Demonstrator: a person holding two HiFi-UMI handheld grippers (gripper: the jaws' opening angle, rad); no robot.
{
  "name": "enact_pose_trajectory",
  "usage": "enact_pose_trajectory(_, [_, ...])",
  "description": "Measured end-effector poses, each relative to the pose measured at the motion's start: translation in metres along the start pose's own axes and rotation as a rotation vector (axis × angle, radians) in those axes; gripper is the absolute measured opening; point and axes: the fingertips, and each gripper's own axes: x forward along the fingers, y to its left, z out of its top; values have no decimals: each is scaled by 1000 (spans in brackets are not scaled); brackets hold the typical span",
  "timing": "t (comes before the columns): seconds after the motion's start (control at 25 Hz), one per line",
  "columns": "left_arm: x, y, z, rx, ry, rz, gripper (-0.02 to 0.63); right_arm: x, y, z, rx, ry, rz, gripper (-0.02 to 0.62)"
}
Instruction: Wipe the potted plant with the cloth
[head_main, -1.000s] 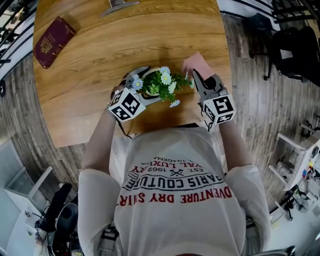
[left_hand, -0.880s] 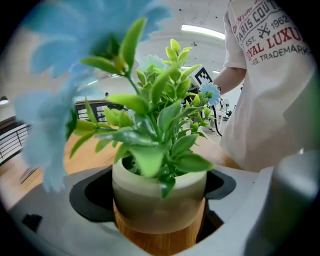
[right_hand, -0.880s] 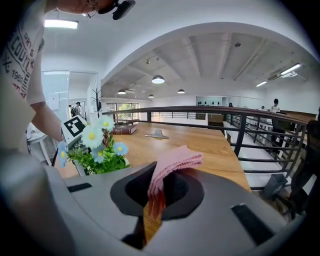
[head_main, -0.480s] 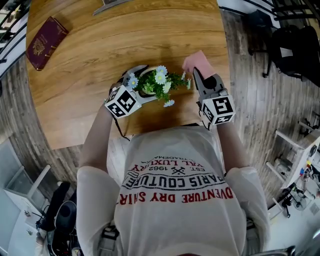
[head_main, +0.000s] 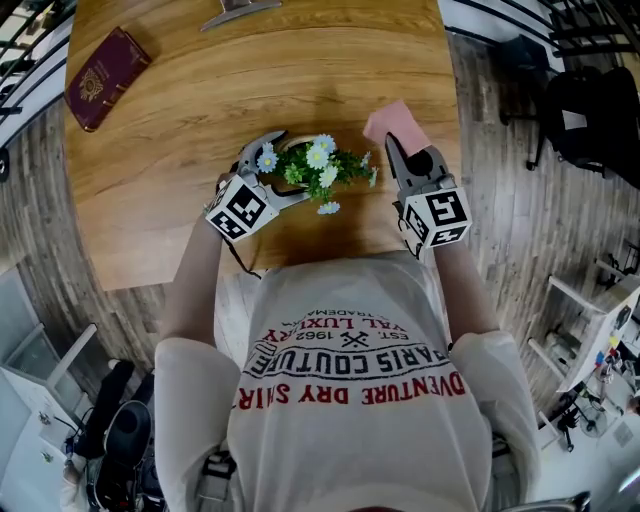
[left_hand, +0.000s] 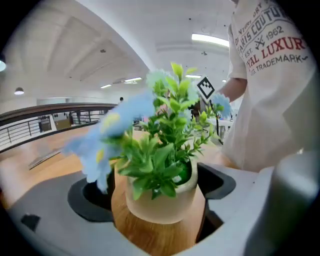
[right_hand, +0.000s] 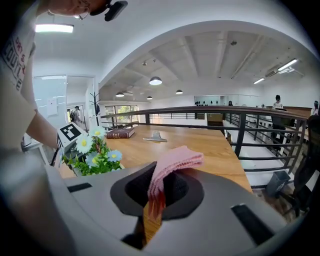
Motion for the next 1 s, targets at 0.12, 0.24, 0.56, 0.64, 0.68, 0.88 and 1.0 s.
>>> enact_pose_trajectory(0.12, [-18,4,19,-27,-67,30,506,2,5,9,-14,-15,11,37])
enact_pose_trajectory(0.24, [-40,9,35,-20,-102,88,506,2,12,20,-26,-39,18,37])
enact_pose_trajectory(0.56, [-106,26,71,-89,-171,357,281,-11,30,46,-37,-113,15,37])
enact_pose_trajectory(0.64, [-126,35,82,-90,-210,466,123,-13,36,53,-40,-132,16,37])
enact_pose_trajectory(0.68, [-134,37,87,-91,-227,494,123,-14,39,57,-45,-143,14,37])
enact_pose_trajectory(0.88, [-165,48,101,-126,-267,621,28,-25,55,80,-53,-220,33,37])
enact_pose_trajectory(1.0, [-177,48,108,-139,-279,640,17,-31,68,95,-45,-275,84,37])
